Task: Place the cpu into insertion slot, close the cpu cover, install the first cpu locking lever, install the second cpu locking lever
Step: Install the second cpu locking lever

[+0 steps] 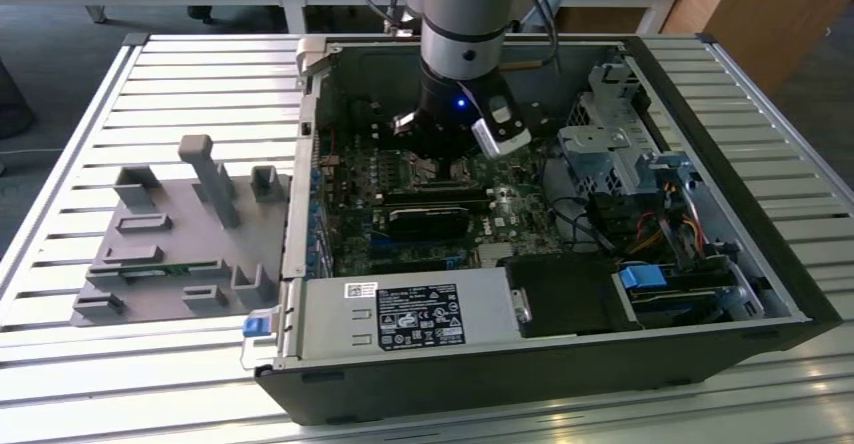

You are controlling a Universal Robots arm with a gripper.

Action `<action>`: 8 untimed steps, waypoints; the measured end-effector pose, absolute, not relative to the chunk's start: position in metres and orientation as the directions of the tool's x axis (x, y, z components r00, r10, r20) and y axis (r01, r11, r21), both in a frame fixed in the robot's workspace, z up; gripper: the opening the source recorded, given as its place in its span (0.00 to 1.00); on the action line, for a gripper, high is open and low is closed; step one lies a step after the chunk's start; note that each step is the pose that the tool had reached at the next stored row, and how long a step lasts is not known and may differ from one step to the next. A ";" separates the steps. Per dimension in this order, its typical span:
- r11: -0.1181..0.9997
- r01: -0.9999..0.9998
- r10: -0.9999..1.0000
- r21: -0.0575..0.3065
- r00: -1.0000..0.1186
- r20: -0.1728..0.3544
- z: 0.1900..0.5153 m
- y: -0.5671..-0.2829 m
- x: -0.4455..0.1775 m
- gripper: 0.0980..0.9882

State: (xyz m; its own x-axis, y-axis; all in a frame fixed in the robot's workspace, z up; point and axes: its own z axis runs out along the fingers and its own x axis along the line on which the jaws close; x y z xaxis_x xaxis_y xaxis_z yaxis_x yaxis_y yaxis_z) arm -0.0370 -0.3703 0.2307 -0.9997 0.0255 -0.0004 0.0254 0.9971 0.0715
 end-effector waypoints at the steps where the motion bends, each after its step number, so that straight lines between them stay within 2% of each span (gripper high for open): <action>1: 0.997 0.025 0.025 0.072 -1.000 0.000 0.231 -0.370 -0.040 0.01; 8: 0.997 0.025 0.026 0.076 -1.000 0.000 0.225 -0.371 -0.048 0.01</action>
State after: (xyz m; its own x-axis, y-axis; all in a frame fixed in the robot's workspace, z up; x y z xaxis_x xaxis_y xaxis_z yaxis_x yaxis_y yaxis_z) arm -0.0481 -0.3706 0.2254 -0.9997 0.0255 -0.0002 0.0254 0.9968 0.0758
